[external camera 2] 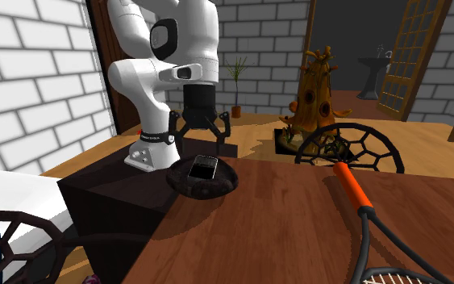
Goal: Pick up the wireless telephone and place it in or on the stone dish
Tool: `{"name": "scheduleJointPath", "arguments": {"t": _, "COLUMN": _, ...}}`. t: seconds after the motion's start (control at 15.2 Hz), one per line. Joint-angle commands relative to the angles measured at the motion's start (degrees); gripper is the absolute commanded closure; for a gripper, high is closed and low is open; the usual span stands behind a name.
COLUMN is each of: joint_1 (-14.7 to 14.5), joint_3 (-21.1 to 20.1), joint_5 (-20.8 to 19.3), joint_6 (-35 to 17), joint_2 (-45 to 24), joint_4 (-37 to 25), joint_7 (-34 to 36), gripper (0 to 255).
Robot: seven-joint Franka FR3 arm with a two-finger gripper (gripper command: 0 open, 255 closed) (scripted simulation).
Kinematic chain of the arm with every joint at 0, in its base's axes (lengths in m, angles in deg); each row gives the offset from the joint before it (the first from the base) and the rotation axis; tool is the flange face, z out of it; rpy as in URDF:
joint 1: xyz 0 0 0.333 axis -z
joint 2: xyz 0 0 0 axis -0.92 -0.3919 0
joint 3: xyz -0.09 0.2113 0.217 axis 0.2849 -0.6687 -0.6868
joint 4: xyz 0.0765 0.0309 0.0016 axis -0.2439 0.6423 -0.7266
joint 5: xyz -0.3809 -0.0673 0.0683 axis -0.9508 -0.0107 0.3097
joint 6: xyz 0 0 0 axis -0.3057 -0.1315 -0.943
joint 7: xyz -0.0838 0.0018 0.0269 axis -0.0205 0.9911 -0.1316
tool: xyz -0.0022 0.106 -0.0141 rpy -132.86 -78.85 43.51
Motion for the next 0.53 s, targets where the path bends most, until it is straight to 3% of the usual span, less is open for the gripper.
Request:
{"name": "scheduleJointPath", "arguments": {"t": 0.0, "joint_1": 0.0, "joint_3": 0.0, "joint_5": 0.0, "joint_6": 0.0, "joint_2": 0.0, "joint_4": 0.0, "joint_7": 0.0, "gripper": 0}}
{"name": "scheduleJointPath", "arguments": {"t": 0.13, "joint_1": 0.0, "joint_3": 0.0, "joint_5": 0.0, "joint_6": 0.0, "joint_2": 0.0, "joint_4": 0.0, "joint_7": 0.0, "gripper": 0}}
{"name": "scheduleJointPath", "arguments": {"t": 0.33, "joint_1": -1.88, "joint_3": -0.4, "joint_5": 2.32, "joint_6": 9.12, "joint_2": 6.9, "joint_4": -2.13, "joint_7": -1.04, "gripper": 0}}
{"name": "scheduleJointPath", "arguments": {"t": 0.46, "joint_1": -2.27, "joint_3": -0.59, "joint_5": 2.85, "joint_6": 11.38, "joint_2": 8.4, "joint_4": -2.86, "joint_7": -1.25, "gripper": 0}}
